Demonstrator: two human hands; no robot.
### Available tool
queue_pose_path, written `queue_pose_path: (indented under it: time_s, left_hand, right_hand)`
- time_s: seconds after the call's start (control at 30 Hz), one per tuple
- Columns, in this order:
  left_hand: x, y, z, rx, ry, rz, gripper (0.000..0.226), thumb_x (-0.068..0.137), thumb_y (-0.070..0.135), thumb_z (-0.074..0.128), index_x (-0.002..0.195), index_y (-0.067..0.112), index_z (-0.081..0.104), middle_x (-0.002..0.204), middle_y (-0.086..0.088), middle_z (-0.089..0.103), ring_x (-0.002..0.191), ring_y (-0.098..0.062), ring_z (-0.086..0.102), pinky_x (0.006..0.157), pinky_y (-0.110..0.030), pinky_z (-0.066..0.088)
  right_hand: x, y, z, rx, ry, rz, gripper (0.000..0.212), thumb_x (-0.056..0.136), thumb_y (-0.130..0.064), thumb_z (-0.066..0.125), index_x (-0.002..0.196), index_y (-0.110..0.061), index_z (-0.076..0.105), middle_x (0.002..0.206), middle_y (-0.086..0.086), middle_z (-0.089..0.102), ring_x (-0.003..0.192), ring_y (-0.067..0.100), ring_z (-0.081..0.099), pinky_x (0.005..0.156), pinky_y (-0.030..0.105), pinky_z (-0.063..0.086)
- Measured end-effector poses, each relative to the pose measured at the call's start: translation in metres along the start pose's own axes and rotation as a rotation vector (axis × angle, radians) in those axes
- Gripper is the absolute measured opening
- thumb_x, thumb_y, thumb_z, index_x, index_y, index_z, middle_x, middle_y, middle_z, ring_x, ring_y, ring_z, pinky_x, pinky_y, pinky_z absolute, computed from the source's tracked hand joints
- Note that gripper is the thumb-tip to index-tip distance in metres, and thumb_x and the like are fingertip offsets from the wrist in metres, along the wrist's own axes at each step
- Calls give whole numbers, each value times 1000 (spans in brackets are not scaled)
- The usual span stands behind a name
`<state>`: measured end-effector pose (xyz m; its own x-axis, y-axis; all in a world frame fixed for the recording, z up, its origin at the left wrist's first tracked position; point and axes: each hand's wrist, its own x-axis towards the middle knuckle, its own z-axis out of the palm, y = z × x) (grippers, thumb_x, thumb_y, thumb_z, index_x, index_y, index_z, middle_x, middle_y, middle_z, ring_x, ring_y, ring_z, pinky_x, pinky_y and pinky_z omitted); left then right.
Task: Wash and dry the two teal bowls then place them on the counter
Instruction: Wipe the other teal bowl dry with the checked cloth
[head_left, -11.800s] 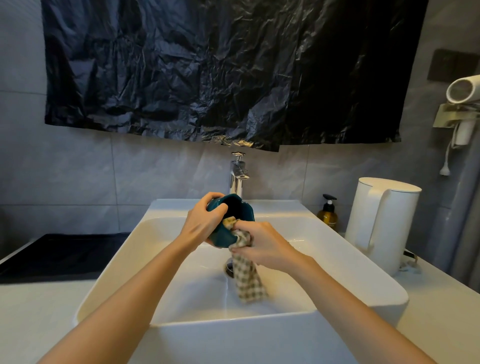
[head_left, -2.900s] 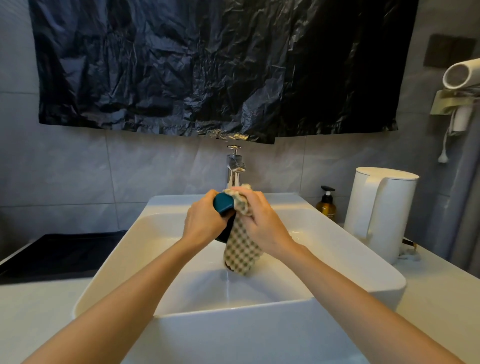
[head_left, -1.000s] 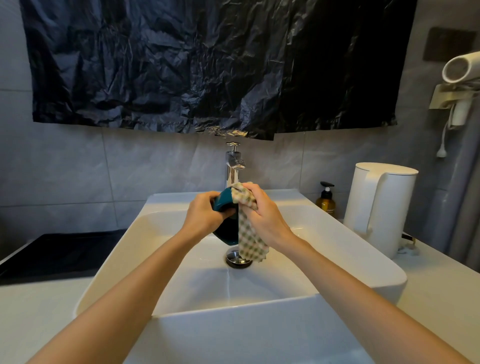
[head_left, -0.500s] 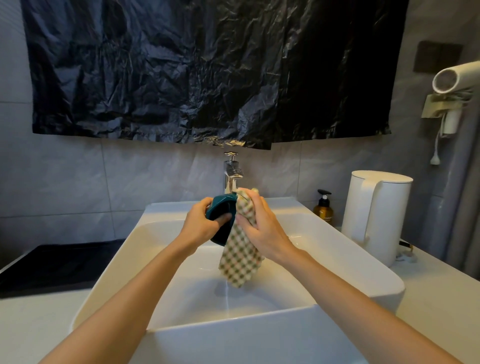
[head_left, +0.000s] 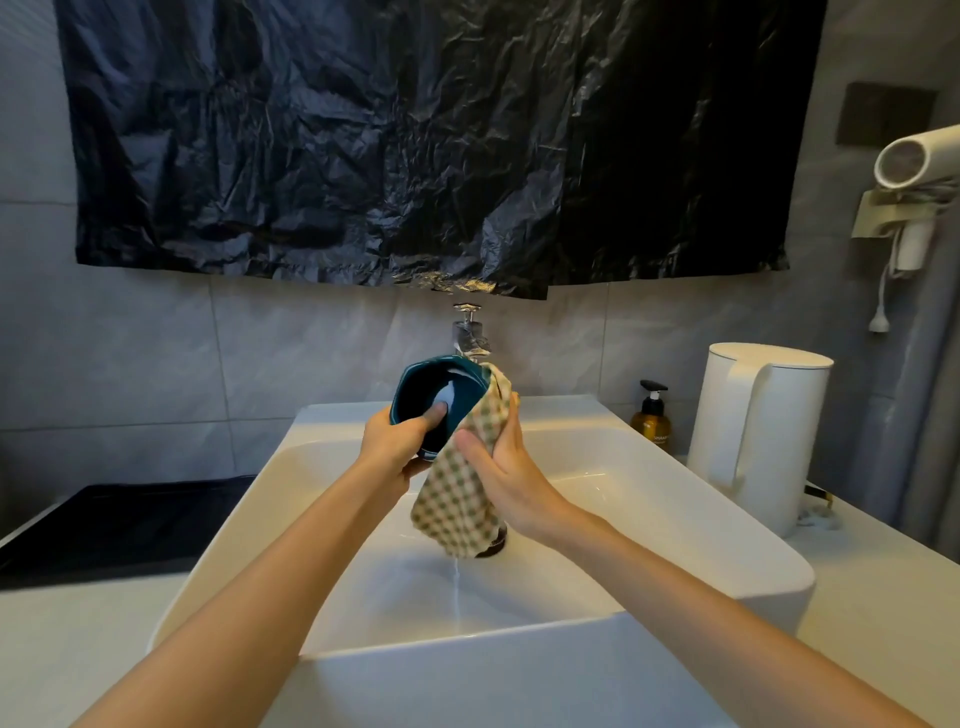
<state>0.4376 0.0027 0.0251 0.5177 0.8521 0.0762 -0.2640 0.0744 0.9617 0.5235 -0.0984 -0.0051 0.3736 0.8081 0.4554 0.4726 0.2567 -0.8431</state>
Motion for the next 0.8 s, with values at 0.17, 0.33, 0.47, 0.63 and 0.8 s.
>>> queue_pose_path:
  time_s: [0.17,0.33,0.47,0.63,0.8]
  left_hand:
    - [1,1,1,-79,48,70,29,88,14,66,115,9,54,107,-11,65,97,-26,62,61,-31,53]
    - [0,-6,1,201,-46,250,29,86,20,69,111,20,53,109,-3,63,105,-22,60,86,-42,53]
    - [-6,-6,2,335,-144,356,26,86,20,69,107,25,54,103,7,62,100,-12,58,79,-25,51]
    - [-11,-7,6,417,-311,279,57,78,30,76,126,25,46,120,7,56,112,-14,54,86,-26,48]
    - [-10,9,4,261,-180,116,80,68,46,75,132,20,35,125,0,40,118,-20,45,102,-39,41]
  right_hand:
    - [-4,-5,10,14,-77,15,79,98,-37,46,143,-37,-19,147,-8,24,133,12,34,106,27,32]
    - [4,-15,-9,142,144,-21,47,98,-18,51,131,-31,19,121,-5,53,110,4,54,86,11,44]
    - [3,-13,-19,61,222,-8,32,97,-21,52,122,-33,35,106,-12,57,99,6,57,85,22,48]
    - [3,-13,-23,-119,433,-85,33,96,-9,44,115,-35,37,100,-10,57,91,8,57,83,33,51]
    - [3,-5,-45,-405,642,-154,38,92,-7,51,119,-27,35,102,1,55,84,17,56,60,32,49]
